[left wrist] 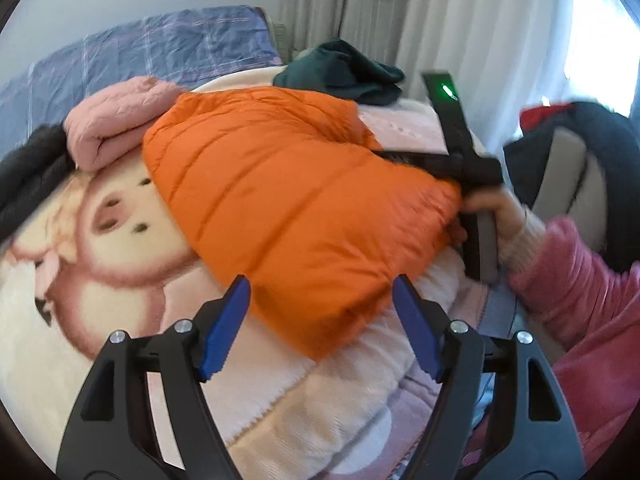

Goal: Fold large clothes
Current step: 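Roll the jacket end over with the left gripper and open it, then grasp the orange jacket bundle with the left gripper beside the right gripper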

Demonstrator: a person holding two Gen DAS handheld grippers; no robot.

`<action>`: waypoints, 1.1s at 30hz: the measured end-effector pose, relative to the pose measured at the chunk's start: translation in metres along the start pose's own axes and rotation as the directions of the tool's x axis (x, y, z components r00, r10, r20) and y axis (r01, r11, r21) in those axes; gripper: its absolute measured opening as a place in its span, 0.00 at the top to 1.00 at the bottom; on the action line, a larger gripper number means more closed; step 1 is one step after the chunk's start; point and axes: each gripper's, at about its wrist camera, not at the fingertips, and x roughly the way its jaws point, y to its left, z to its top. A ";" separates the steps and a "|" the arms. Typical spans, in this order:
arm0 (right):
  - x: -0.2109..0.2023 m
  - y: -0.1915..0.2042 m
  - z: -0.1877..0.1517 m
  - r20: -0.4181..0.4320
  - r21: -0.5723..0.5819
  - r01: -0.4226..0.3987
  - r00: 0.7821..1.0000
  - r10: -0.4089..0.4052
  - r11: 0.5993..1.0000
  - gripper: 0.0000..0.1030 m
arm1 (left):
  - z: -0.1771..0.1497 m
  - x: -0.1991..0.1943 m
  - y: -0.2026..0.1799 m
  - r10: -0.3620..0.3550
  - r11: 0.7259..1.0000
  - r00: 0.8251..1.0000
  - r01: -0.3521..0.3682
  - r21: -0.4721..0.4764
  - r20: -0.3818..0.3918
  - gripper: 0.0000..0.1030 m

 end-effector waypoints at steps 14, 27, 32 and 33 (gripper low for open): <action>-0.001 0.000 -0.002 0.005 -0.013 -0.001 1.000 0.001 1.000 0.89 | -0.030 0.026 0.020 0.392 0.912 0.918 -0.396 -0.103 -0.060 0.17; 0.000 -0.005 -0.002 0.012 0.001 -0.016 1.000 0.016 1.000 0.89 | 0.001 -0.046 0.005 0.204 0.977 0.976 -0.199 -0.073 0.078 0.36; 0.000 -0.005 -0.003 0.014 0.004 -0.018 1.000 0.018 1.000 0.89 | 0.065 -0.007 0.012 0.204 0.979 0.968 -0.202 -0.029 0.144 0.37; 0.000 -0.005 -0.003 0.014 0.004 -0.018 1.000 0.018 1.000 0.89 | 0.076 0.001 0.015 0.190 0.982 0.971 -0.188 -0.029 0.146 0.38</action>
